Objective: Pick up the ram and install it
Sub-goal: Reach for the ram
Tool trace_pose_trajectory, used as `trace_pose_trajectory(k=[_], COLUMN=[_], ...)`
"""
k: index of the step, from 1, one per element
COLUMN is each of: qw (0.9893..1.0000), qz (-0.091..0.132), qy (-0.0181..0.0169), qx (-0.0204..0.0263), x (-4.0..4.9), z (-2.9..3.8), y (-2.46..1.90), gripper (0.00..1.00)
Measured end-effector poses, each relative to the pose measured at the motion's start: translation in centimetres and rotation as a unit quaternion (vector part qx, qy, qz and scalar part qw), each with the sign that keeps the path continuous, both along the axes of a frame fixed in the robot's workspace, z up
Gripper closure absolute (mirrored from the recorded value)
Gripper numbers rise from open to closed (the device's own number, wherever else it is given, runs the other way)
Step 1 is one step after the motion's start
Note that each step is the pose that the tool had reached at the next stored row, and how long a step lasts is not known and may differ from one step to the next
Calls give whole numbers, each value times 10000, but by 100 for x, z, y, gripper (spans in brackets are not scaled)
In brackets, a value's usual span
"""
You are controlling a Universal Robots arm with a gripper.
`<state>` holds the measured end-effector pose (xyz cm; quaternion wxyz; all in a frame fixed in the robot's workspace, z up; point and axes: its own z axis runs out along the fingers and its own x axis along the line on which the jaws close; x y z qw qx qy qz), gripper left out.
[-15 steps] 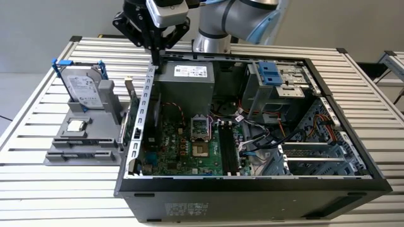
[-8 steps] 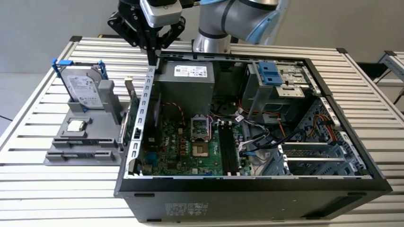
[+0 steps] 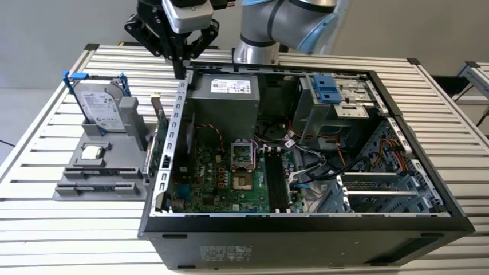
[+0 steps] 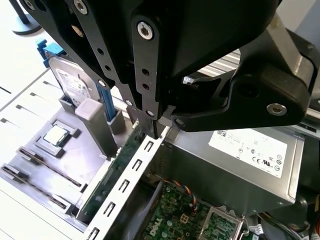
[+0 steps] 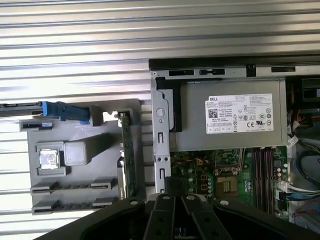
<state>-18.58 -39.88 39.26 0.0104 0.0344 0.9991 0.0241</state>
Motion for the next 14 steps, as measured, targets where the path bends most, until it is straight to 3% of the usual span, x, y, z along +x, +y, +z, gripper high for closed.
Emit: trace_pose_trajectory(k=[14], qw=[10000], qz=[5], qy=[0], qx=[0], x=[-180], z=[0], y=[0], gripper=[100])
